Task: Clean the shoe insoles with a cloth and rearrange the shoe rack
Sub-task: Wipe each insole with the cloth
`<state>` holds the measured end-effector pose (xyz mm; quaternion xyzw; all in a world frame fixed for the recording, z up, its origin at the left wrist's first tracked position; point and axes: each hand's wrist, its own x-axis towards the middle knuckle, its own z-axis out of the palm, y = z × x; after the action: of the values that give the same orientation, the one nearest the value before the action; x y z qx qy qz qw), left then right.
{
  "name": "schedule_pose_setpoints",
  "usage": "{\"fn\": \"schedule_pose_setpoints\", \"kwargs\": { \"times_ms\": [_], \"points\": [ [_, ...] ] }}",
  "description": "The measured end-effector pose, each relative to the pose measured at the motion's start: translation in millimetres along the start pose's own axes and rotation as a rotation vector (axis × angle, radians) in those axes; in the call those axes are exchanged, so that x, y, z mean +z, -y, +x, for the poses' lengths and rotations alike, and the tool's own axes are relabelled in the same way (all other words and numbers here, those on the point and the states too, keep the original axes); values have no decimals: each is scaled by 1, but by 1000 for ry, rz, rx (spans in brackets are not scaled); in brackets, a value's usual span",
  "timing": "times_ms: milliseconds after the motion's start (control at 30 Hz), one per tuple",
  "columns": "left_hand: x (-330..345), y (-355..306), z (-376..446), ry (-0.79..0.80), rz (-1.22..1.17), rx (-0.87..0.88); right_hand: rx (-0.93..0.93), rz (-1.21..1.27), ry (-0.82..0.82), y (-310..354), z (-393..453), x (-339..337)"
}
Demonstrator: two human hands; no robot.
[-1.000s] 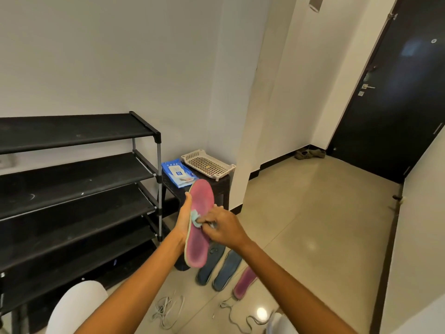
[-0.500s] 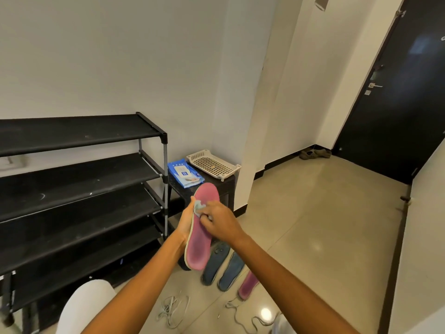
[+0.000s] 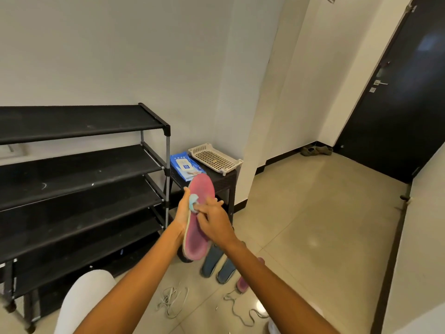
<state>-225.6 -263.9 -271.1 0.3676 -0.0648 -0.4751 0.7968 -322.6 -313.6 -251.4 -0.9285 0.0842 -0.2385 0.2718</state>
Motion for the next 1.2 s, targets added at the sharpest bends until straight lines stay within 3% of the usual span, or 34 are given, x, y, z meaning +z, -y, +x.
{"fn": "schedule_pose_setpoints", "kwargs": {
  "times_ms": [100, 200, 267, 300, 400, 467, 667, 833, 1000, 1133, 1200],
  "points": [
    [-12, -4, 3, 7, -65, -71, 9, 167, 47, -8, -12, -1],
    [-11, -2, 2, -25, 8, -16, 174, 314, -252, -11, -1, -13],
    [-13, 6, 2, -46, -57, 5, 284, 286, -402, -12, 15, -21],
    [-10, 10, 1, -46, -93, 12, 285, 206, -370, -15, 23, -22],
    [0, 17, 2, -9, -111, 7, 213, -95, -22, -16, 33, -19],
    [1, 16, 6, -34, -196, 37, 133, -154, 61, -10, 23, -9],
    [-18, 5, 2, -79, -234, -87, 21, 3, -41, -18, -15, 10],
    [-6, -4, 3, -44, -206, -75, 310, 248, -87, -23, -17, 8],
    [1, 14, -7, -21, -150, -21, 560, 315, -352, -17, 0, 13],
    [-1, 24, -11, 4, -201, 4, 329, -39, -168, -10, -1, 22],
    [-10, 17, -7, 1, -221, -7, 216, -95, -45, -5, -5, 21]
  ]
}}
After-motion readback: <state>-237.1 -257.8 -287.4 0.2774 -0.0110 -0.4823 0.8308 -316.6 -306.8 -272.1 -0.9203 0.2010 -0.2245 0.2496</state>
